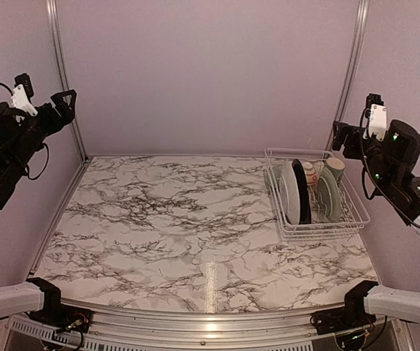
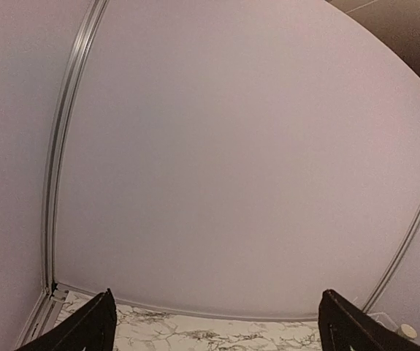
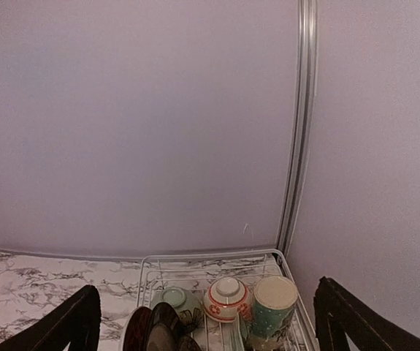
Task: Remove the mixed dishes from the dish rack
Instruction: Grab the plate from the dish rack.
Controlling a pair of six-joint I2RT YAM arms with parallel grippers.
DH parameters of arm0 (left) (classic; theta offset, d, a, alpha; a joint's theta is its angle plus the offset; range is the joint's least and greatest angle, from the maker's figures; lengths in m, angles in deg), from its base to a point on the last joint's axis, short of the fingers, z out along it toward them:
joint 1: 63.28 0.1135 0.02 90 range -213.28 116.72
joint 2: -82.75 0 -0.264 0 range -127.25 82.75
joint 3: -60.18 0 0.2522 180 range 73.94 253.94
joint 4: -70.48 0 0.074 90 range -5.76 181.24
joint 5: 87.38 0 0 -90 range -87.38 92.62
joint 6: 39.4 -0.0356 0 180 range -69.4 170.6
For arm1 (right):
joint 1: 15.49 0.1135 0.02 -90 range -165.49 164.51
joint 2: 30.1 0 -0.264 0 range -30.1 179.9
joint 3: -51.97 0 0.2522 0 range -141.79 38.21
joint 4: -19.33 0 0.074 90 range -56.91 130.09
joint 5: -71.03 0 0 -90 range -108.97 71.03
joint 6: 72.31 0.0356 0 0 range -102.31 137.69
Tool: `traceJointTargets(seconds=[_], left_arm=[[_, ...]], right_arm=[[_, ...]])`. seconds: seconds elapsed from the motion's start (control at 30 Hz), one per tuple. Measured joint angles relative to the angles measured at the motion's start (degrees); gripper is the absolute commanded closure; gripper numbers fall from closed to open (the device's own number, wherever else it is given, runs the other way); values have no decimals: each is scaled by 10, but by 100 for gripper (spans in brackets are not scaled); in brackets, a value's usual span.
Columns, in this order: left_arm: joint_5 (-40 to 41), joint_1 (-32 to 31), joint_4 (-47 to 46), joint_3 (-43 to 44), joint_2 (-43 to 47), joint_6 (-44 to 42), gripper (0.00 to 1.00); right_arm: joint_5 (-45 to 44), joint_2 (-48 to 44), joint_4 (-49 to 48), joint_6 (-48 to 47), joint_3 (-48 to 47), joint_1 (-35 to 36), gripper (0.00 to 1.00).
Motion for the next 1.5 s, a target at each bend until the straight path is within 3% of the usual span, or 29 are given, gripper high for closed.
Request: traceJointTargets(seconds=[0.37, 0.97, 1.13, 1.33, 1.5], left_arm=[[-64, 35, 12, 0, -89, 27, 1], [-131, 25, 26, -2, -157, 43, 1], [-136, 24, 28, -2, -160, 53, 1], [-142, 24, 30, -2, -172, 62, 1], [-160, 24, 26, -7, -180, 78, 1]], right_arm=[[40, 93, 25, 34, -1, -108, 2], [95, 143, 128, 74, -14, -180, 2], [140, 163, 172, 58, -35, -166, 4], [175, 205, 219, 53, -89, -94, 11], [196, 241, 248, 64, -119, -70, 22]])
